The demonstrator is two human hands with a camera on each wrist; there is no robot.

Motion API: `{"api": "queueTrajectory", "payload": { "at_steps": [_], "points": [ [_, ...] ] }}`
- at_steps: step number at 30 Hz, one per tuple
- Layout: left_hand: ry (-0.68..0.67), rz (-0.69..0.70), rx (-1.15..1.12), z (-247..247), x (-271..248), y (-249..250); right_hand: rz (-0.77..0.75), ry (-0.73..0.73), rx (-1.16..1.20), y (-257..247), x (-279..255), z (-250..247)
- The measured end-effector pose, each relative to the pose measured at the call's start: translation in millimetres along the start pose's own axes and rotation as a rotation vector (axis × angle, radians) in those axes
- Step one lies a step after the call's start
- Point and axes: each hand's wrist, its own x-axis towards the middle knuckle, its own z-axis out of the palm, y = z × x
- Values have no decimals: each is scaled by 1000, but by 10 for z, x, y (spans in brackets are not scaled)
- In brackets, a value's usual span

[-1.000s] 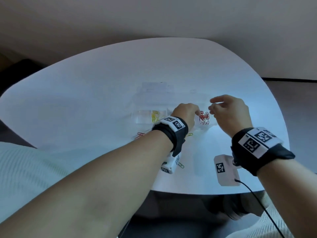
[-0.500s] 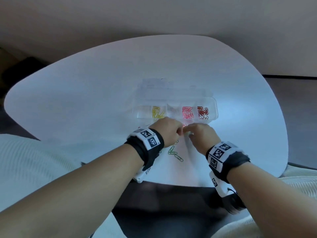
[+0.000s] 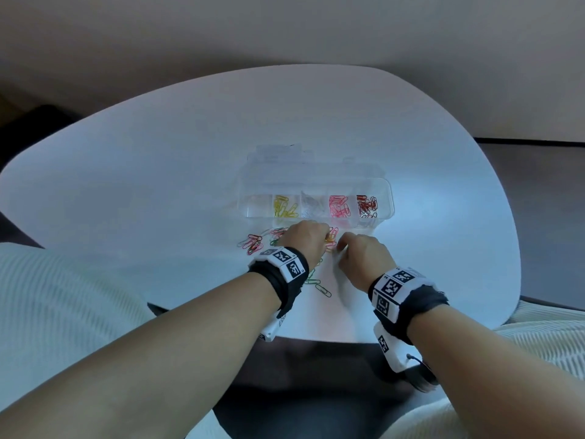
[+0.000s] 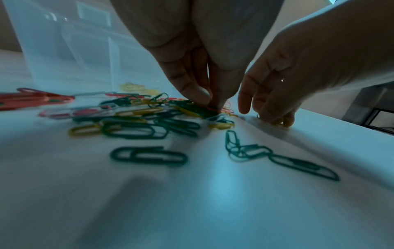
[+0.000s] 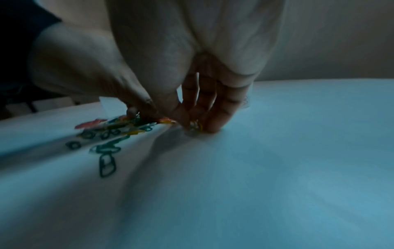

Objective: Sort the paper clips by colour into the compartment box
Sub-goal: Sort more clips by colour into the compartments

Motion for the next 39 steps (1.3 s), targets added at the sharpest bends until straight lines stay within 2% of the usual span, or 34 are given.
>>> {"api": "queueTrajectory", "payload": {
  "at_steps": [4, 10, 14, 18, 22, 24, 29, 33, 39],
  "points": [
    [27, -38, -79, -3, -42, -38, 72, 45, 336, -18, 35, -89],
    [47, -114, -159, 45, -118, -112, 52, 77, 508, -7, 40, -65],
    [26, -88, -178, -3, -135, -111, 11, 108, 427, -32, 33, -59],
    [-29, -50, -111, -45, -130, -84, -13, 71, 316, -84, 14, -114],
    [-49, -25, -65, -58, -103, -47, 40, 87, 333, -101, 0, -138],
    [-43, -23, -70, -66, -80, -47, 48, 74, 271, -97, 4, -123],
    [-15, -51, -96, -79, -79, -109, -21, 33, -2, -53, -54, -29],
    [9, -88, -108, -100, -107, -141, -118, 31, -76, -32, -94, 23],
    [17, -142, -196, -22, -203, -205, -32, -12, -64, -18, -21, 49]
  ]
}}
